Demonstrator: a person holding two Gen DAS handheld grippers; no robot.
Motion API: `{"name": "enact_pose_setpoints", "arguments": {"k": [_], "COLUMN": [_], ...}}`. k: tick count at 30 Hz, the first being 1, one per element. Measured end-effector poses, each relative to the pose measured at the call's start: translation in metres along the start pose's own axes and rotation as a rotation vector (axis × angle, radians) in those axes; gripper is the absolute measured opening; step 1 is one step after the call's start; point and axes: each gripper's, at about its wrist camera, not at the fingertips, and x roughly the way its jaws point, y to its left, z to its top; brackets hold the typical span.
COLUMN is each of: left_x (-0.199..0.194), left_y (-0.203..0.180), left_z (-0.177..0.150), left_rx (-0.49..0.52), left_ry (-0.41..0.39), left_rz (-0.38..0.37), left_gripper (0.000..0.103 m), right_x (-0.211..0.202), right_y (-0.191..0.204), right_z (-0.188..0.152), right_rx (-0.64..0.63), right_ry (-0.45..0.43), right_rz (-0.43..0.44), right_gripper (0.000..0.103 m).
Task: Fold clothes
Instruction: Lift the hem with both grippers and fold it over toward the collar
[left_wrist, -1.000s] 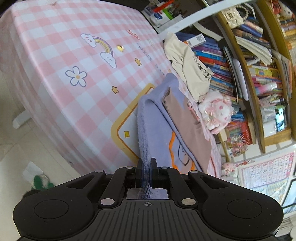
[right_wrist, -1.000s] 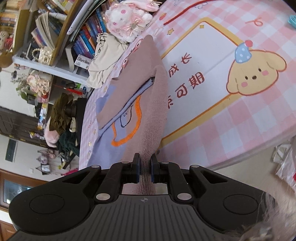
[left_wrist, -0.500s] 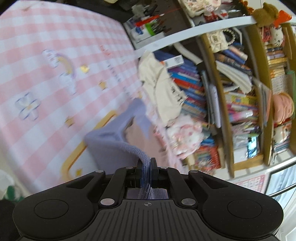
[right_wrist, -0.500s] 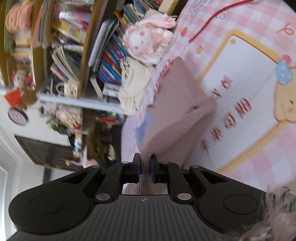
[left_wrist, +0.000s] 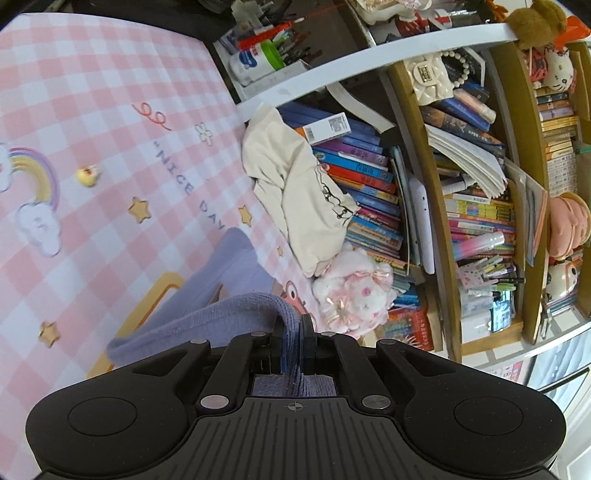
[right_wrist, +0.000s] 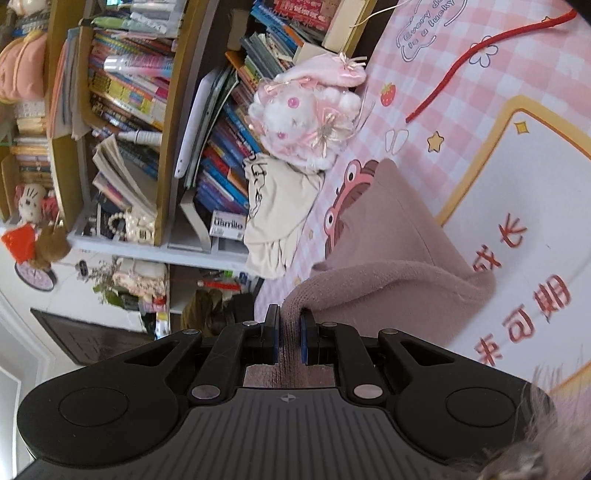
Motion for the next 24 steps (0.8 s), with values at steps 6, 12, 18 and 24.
{"name": "enact_pose_setpoints", "arguments": {"k": [6,12,18,24], "left_x": [0.024,0.049,0.08,0.113], "left_y": [-0.001,0.0,-0.003,0.001], "left_z": [0.017,0.031,0.042,0.054], "left_rx": [-0.001,-0.004,0.001,0.019], "left_ry": [0.026,0.062,0.093,0.126], "left_rz": [0.007,0.013,0.02,0.13], "left_gripper": [0.004,0.004,0.004,0.01], "right_x": [0.018,0.03,0.045,0.071], "right_y": [0.001,-0.002,-0.013,-0.02], "right_z": [0.011,0.02,0.033,0.051], "right_rx": [0.024,0.055,0.094,0.058], "right_ry": [-0.024,-0.05,-0.085,-0.103], "right_rz": [-0.007,-0.019,-0.057,-0.168], "right_gripper": [0.01,0.01,0.01,0.015]}}
